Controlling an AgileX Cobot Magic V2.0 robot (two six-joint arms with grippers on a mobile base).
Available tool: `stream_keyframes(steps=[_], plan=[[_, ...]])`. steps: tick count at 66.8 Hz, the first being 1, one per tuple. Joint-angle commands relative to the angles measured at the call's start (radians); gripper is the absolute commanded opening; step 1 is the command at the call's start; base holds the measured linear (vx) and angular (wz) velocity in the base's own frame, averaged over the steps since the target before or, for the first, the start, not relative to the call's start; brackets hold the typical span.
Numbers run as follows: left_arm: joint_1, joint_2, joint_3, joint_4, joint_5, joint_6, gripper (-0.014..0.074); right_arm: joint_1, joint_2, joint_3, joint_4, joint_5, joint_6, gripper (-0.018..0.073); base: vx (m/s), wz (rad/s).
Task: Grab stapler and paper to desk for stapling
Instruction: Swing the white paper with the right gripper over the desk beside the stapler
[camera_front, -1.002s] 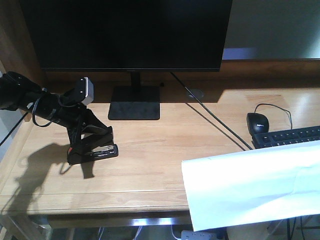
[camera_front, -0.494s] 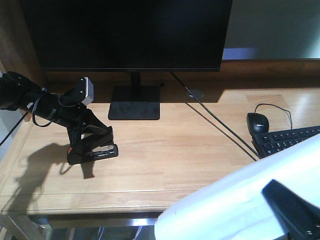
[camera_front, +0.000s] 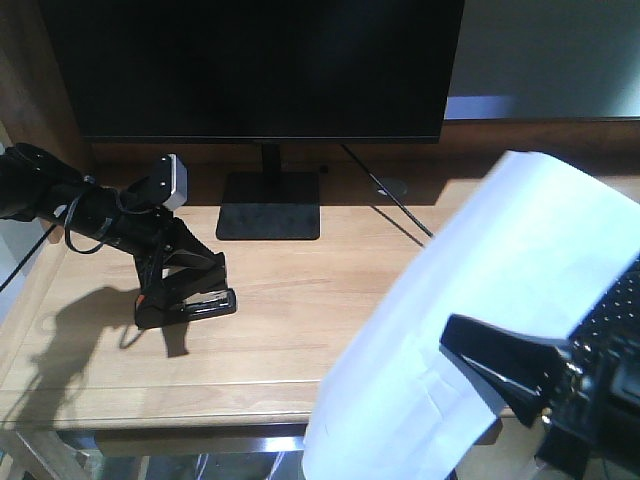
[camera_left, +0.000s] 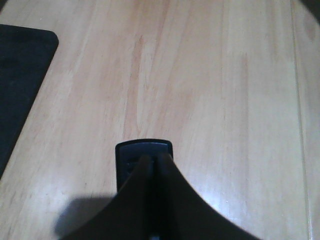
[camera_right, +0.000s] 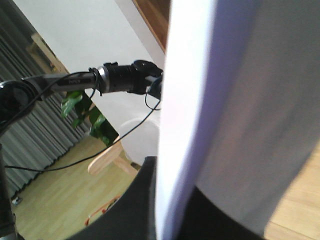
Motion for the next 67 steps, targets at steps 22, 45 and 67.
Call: stream_keyframes(steps=[22,45,67], plan=[[-0.004,-0.057,-0.027,-0.055,0.026,-0.01,-0.0007,0.128,0.285,-0.227,-0.047,-0.023,0.008,-0.0005,0.0,0.0],[-0.004,-0.057,-0.027,-0.055,0.026,-0.01,-0.0007,0.316,0.572,-0.39,0.042,0.265,-0.097,-0.0005,0.0,0.0],[-0.004,-0.057,-0.027,-0.056,0.026,-0.01,-0.0007,0.313,0.89,-0.457,0.452,0.341,-0.422,-0.0005,0.0,0.0]])
